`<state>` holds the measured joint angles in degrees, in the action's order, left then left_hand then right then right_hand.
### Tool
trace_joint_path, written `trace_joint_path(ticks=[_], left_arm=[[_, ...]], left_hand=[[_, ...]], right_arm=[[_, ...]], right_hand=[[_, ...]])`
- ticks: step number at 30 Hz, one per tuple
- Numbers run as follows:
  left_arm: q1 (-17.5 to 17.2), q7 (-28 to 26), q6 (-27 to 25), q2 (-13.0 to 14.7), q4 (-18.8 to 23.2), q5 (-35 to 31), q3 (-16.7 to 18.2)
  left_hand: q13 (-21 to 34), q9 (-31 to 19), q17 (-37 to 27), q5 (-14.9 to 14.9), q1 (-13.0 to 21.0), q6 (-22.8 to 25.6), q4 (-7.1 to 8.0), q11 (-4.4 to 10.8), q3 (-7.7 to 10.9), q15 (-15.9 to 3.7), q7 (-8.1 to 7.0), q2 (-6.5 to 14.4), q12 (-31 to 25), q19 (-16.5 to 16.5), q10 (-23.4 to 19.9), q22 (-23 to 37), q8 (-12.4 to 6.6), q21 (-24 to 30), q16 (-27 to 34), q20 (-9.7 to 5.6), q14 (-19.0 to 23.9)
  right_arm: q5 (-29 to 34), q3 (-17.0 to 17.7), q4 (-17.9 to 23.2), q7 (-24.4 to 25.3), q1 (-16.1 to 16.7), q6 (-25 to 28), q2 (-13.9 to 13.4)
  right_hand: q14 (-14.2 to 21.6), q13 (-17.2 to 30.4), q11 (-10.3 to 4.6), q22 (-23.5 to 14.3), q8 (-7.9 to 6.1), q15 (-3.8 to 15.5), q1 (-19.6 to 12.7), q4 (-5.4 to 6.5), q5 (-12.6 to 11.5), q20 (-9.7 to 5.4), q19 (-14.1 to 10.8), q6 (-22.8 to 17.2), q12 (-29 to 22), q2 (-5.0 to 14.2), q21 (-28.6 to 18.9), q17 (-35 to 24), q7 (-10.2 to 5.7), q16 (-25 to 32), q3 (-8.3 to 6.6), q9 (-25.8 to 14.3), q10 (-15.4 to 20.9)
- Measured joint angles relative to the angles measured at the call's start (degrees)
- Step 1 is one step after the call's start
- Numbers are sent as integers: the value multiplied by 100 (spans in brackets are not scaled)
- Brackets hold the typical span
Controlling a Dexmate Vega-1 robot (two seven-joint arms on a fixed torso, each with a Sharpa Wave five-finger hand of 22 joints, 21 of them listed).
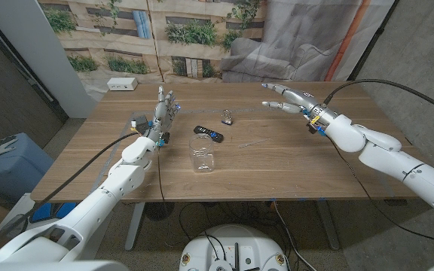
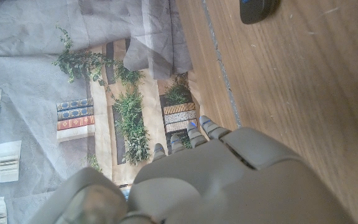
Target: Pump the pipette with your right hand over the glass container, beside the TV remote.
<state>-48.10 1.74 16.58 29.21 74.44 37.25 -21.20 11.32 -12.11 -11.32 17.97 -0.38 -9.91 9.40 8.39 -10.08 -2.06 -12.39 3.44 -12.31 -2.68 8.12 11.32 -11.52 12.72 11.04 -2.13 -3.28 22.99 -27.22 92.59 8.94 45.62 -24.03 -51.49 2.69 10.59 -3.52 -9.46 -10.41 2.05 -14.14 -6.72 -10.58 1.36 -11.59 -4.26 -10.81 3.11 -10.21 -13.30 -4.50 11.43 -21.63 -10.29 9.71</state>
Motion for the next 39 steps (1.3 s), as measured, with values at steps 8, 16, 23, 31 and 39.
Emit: trace_joint_path(ticks=[8,16,23,31,39], left_arm=[[2,1,1,0,-2,0,0],[2,2,3,-1,-2,0,0],[2,2,5,-1,-2,-1,0],[0,1,6,-1,-2,0,0],[-2,-2,6,1,-1,0,0]], left_hand=[[0,0,0,0,0,0,0,0,0,0,0,0,0,0,0,0,0,0,0,0,0],[0,0,0,0,0,0,0,0,0,0,0,0,0,0,0,0,0,0,0,0,0],[0,0,0,0,0,-1,0,0,0,0,1,0,0,0,0,0,0,0,0,0,0],[0,0,0,0,0,-1,0,0,0,0,1,0,0,0,0,0,0,0,0,0,0],[0,0,0,0,0,-1,0,0,0,0,1,0,0,0,0,0,0,0,0,0,0]], right_arm=[[358,-11,371,-230,43,218,-197],[560,-34,761,-523,86,493,-339],[930,-114,1104,-820,88,826,-448],[1278,-186,1450,-1277,97,1244,-531],[1536,-263,1840,-1772,113,1802,-539]], right_hand=[[-43,0,-75,0,-67,0,-233,-233,0,42,42,-4,-22,-38,0,75,67,1,-89,0,58],[-43,23,-182,0,-210,0,-408,-310,0,29,156,-353,-45,-104,0,107,115,1,-152,-27,165],[-43,23,-252,0,-277,0,-543,-324,0,60,185,-594,-45,-120,0,132,107,1,-167,-53,280],[-23,51,-231,0,-318,-19,-837,-414,-64,113,131,-583,-45,-148,0,159,118,24,-257,-53,383],[17,77,-190,0,-318,-59,-1162,-434,-151,163,81,-523,-45,-196,0,185,177,24,-376,-53,423]])
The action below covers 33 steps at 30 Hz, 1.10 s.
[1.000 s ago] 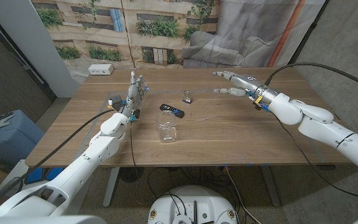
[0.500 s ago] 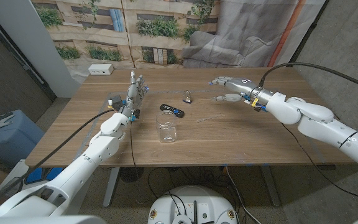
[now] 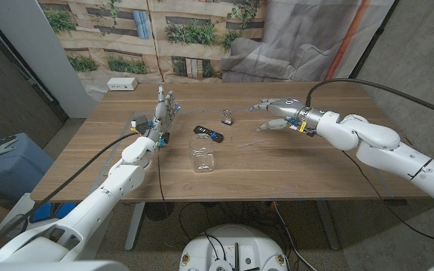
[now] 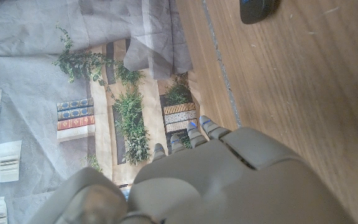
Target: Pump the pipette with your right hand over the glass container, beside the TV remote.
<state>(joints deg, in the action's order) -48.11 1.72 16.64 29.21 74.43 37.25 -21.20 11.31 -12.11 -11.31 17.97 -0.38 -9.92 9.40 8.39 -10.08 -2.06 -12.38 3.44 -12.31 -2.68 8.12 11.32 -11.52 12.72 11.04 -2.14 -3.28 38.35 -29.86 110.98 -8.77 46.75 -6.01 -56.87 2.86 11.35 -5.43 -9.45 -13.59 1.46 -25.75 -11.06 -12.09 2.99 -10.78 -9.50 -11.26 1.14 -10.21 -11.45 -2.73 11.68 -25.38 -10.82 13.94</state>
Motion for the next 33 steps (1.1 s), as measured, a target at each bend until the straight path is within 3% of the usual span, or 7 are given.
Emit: trace_joint_path(ticks=[6,15,25,33], left_arm=[[-1,-2,0,0,1,0,0],[-3,-3,0,0,4,0,0],[-3,-3,0,2,7,0,0],[-3,-2,-2,2,9,0,0]], left_hand=[[0,0,0,0,0,0,0,0,0,0,0,0,0,0,0,0,0,0,0,0,0],[0,0,0,0,0,0,0,0,0,0,0,0,0,0,0,0,0,0,0,0,0],[0,0,0,0,0,0,0,0,0,0,0,0,0,0,0,0,0,0,0,0,0],[0,0,0,0,0,0,0,0,0,0,0,0,0,0,0,0,0,0,0,0,0]], right_arm=[[201,-93,257,-420,2,459,38],[512,-264,489,-934,-46,1036,130],[874,-550,644,-1461,-184,1524,329],[1157,-764,728,-1701,-230,1813,533]], right_hand=[[25,1,61,0,0,-24,-196,-23,-28,0,0,21,-43,-45,0,0,21,24,-70,-27,61],[33,28,78,0,-62,-96,-526,-8,-86,206,124,-76,-43,-213,0,-1,47,24,-134,-26,159],[107,54,101,0,-83,-166,-753,40,-86,215,134,-127,-43,-316,0,-1,60,66,-182,-26,224],[293,54,79,0,-171,-104,-949,39,-86,212,88,-382,-88,-376,-44,-11,-53,150,-229,-25,454]])
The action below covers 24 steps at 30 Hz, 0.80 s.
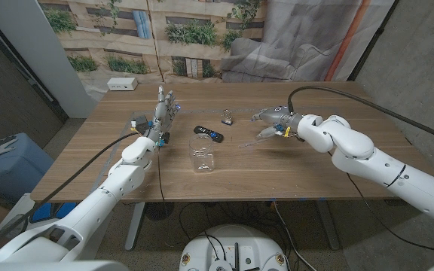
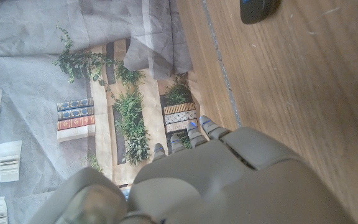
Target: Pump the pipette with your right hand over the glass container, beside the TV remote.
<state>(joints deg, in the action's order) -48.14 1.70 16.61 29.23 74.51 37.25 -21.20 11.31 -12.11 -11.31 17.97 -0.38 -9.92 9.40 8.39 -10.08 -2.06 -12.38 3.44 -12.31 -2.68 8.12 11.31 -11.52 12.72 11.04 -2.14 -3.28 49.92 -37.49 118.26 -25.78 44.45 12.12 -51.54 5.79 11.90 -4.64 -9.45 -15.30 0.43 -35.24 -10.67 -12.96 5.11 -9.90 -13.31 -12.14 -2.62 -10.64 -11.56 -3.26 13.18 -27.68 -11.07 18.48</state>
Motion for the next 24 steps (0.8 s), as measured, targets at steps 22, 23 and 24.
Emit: trace_joint_path(ticks=[22,23,24], left_arm=[[3,3,-2,-3,0,0,0],[3,3,-2,-3,-1,0,0],[3,4,-2,-3,-1,0,0]], left_hand=[[0,0,0,0,0,0,0,0,0,0,0,0,0,0,0,0,0,0,0,0,0],[0,0,0,0,0,0,0,0,0,0,0,0,0,0,0,0,0,0,0,0,0],[0,0,0,0,0,0,0,0,0,0,0,0,0,0,0,0,0,0,0,0,0]], right_arm=[[559,-365,-27,-14,55,492,445],[573,-392,-47,-14,50,496,471],[578,-397,-51,-14,49,496,476]], right_hand=[[501,25,-79,0,-255,173,-478,32,1,-132,-335,-727,-133,-71,-44,-4,-175,166,-110,1,631],[501,25,-79,0,-255,173,-530,32,1,-132,-336,-727,-133,-124,-44,-4,-175,166,-110,1,631],[500,25,-79,0,-255,173,-536,32,1,-132,-335,-727,-133,-128,-44,-4,-175,166,-110,1,631]])
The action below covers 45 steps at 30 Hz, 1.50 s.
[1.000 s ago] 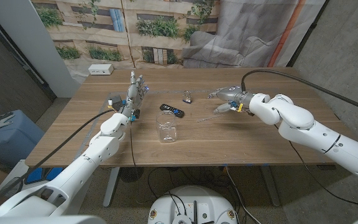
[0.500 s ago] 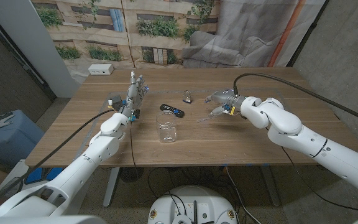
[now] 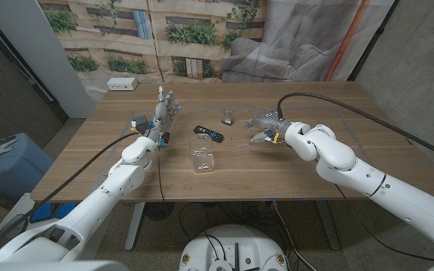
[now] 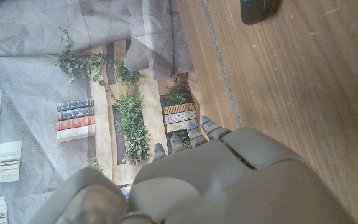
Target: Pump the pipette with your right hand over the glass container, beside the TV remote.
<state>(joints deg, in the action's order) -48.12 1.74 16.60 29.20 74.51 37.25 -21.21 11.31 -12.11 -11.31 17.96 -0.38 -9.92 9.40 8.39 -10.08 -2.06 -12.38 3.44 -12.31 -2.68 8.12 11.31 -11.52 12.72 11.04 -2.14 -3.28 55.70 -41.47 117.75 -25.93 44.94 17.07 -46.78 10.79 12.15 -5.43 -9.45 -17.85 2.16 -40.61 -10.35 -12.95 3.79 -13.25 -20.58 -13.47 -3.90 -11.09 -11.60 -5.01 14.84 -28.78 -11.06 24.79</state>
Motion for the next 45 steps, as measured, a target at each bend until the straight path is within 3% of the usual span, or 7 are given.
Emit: trace_joint_path(ticks=[22,45], left_arm=[[3,1,0,-2,-6,0,0],[1,1,3,0,-10,0,-1]], left_hand=[[0,0,0,0,0,0,0,0,0,0,0,0,0,0,0,0,0,0,0,0,0],[0,0,0,26,0,0,-1,0,-48,0,0,0,0,0,0,0,0,0,0,0,0]], right_arm=[[70,-385,-409,-311,-379,-31,349],[246,-644,-725,-234,-501,-80,471]], right_hand=[[-1,-1,0,0,0,0,-216,16,27,22,23,32,39,25,0,-27,-31,-1,-15,0,-1],[164,-2,-73,0,-40,20,-331,31,27,-2,-125,-244,39,150,0,-26,-307,64,-31,1,360]])
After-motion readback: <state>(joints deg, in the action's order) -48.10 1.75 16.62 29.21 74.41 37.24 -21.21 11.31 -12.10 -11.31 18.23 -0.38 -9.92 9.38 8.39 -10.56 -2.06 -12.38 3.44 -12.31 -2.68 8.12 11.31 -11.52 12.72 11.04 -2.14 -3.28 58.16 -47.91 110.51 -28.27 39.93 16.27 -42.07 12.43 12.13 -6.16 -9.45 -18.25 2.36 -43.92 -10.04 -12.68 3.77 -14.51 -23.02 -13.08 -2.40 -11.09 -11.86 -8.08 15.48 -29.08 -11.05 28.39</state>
